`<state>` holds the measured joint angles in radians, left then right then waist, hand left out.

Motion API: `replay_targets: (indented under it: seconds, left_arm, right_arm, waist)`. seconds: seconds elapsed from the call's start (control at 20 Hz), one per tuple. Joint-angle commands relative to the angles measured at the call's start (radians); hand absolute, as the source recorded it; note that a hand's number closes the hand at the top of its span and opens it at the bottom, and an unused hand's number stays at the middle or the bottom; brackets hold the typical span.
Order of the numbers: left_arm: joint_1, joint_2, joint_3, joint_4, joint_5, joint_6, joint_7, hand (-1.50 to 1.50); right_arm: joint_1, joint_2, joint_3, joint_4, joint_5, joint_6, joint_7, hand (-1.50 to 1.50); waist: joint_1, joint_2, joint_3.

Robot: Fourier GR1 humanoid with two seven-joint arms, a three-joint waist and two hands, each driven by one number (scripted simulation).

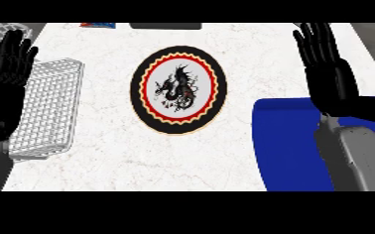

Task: Pick the pear from the tray and place it in the plate

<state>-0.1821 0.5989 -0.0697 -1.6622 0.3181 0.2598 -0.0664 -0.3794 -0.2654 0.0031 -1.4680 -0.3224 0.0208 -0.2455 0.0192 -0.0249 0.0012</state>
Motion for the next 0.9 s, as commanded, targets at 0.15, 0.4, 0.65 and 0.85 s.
replay_targets:
  seconds: [0.15, 0.4, 0.65, 0.85]
  left_arm:
    - [0.101, -0.048, -0.062, 0.092, -0.016, 0.037, 0.124, 0.0]
    - [0.169, -0.101, -0.119, 0.14, 0.003, 0.05, 0.197, 0.0]
    - [0.181, -0.174, -0.179, 0.148, -0.041, 0.102, 0.193, 0.0]
    - [0.148, -0.199, -0.203, 0.176, -0.056, 0.102, 0.208, 0.0]
  right_arm:
    - [0.065, -0.132, 0.085, -0.001, -0.175, 0.41, 0.108, 1.5]
    - [-0.059, -0.474, 0.044, -0.131, 0.254, 0.394, -0.057, 1.5]
    - [0.231, -0.377, -0.03, 0.207, 0.064, 0.527, -0.31, 1.5]
    - [0.214, -0.412, -0.015, 0.31, -0.043, 0.826, -0.453, -1.5]
  waist:
    - [-0.022, 0.034, 0.0]
    - [-0.066, 0.014, -0.01]
    - [-0.039, 0.051, 0.009]
    - [-0.014, 0.046, 0.006]
